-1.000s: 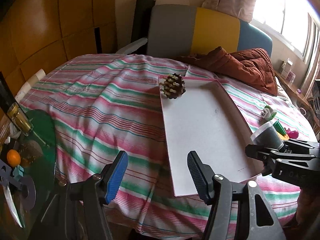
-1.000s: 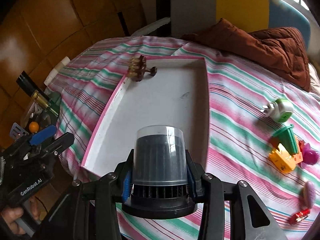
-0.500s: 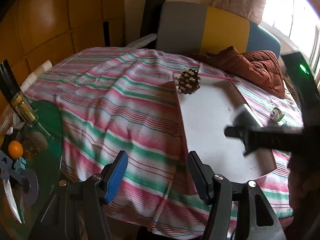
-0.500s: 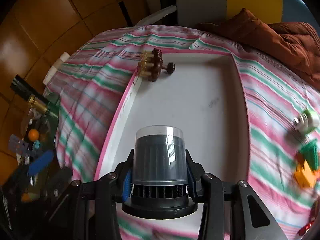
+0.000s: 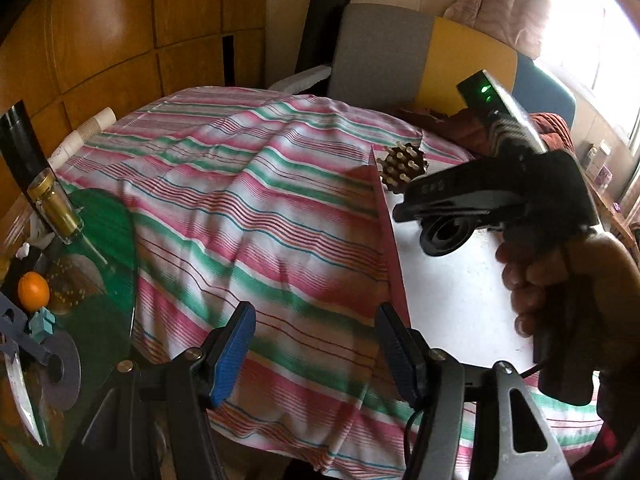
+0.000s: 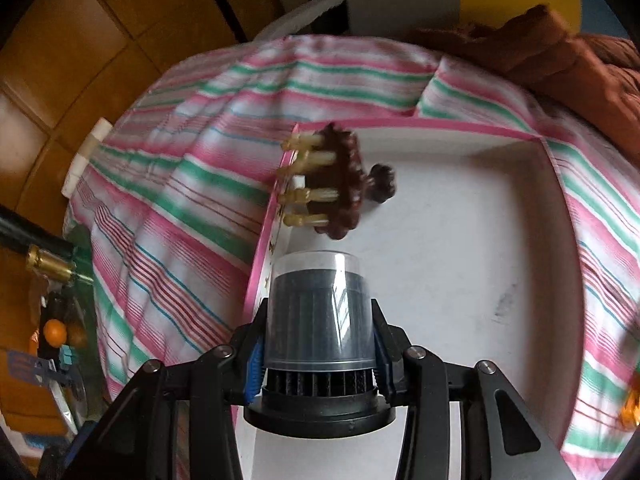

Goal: Organize rigid objects
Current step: 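Carry the grey cup to the tray and release it beside the peg ball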

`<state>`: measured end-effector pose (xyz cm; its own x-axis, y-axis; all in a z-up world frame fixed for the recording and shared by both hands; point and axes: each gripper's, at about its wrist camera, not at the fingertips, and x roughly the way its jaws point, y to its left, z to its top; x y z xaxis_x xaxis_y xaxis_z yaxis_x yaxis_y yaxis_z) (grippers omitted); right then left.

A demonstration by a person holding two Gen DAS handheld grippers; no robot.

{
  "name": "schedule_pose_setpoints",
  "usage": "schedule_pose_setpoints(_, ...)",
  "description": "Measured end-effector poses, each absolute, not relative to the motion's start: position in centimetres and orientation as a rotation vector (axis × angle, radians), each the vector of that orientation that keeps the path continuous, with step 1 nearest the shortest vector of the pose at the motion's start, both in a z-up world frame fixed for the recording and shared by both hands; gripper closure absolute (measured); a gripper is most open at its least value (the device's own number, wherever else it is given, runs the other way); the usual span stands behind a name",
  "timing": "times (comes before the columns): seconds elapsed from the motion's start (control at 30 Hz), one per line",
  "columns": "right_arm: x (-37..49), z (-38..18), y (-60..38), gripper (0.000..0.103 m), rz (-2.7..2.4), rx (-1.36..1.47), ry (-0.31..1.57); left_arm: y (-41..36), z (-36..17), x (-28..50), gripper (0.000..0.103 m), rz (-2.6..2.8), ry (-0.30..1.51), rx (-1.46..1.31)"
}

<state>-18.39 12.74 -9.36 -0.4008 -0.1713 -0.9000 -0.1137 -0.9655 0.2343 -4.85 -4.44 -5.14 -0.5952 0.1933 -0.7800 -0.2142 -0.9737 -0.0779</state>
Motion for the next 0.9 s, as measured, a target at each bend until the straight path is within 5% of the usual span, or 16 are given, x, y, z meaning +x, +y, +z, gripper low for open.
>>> schedule_pose_setpoints(0.9, -10.0, -3.1, 16.1, 0.041, -2.813, 1.351, -0.382, -2.7, -4.0, -3.6, 0.04, 2.595, 0.089, -1.234)
